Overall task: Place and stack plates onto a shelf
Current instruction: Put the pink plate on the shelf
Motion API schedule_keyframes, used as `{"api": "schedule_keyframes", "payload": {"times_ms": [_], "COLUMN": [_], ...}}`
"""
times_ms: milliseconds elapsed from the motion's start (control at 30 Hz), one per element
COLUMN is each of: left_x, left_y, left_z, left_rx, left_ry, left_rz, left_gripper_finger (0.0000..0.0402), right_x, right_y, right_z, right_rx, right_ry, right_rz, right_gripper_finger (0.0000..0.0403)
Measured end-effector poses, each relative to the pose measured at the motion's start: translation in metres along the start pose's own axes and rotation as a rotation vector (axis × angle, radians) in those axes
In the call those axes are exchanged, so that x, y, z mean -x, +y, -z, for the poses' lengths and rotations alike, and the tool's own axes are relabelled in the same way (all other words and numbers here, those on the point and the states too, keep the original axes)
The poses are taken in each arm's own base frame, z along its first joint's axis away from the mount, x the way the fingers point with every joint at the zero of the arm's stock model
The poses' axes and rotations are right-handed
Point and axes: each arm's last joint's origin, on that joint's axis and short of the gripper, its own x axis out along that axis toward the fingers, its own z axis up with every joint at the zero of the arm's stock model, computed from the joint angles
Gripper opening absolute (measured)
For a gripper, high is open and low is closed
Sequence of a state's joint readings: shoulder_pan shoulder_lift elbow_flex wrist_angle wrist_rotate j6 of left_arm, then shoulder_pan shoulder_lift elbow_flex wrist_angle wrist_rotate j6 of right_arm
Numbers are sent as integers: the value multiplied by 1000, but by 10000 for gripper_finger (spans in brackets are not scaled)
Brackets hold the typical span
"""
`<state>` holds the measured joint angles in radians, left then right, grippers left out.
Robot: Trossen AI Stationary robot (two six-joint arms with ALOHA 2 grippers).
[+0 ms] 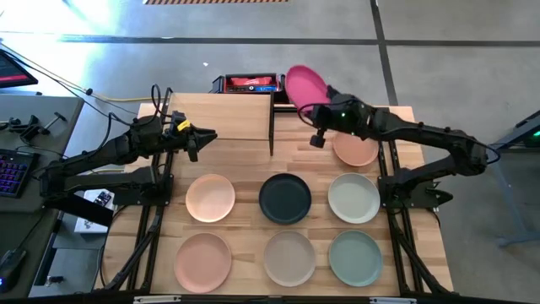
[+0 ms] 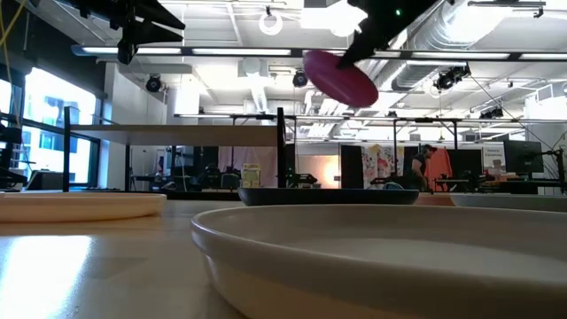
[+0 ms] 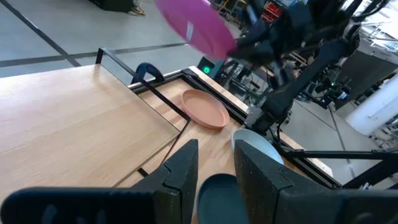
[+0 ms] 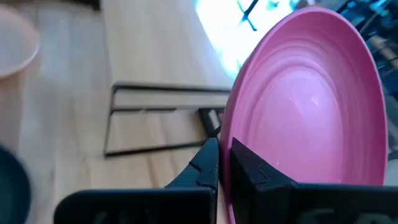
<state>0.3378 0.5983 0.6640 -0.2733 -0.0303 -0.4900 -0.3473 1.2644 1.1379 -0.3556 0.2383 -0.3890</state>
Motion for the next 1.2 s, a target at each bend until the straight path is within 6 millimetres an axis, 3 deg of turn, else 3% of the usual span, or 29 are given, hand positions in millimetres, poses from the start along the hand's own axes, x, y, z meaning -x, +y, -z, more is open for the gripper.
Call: {"api": "schedule_keyframes", "payload": {"times_ms": [367,800,1000,1200], "left_x": [0,0,0,0], "left_y": [0,0,0,0], "left_z": [0,0,0,0], "left_rx": [-22,-23,-23,-32], "left_ry": [0,0,0,0], "left_rz": [0,0,-1,-1], "left_gripper_finger": [92,92,92,92], "right_x": [12,20,15,-2], "right_y": [-15,-13,-8,5], "right_z": [-29,-62,-73,-76], "right_rx": [-5,-72,-89,-103], "right_ry": [-157,-491,-603,-643], "right_rz": [84,145,141,64], "right_gripper_finger": [0,0,0,0]}}
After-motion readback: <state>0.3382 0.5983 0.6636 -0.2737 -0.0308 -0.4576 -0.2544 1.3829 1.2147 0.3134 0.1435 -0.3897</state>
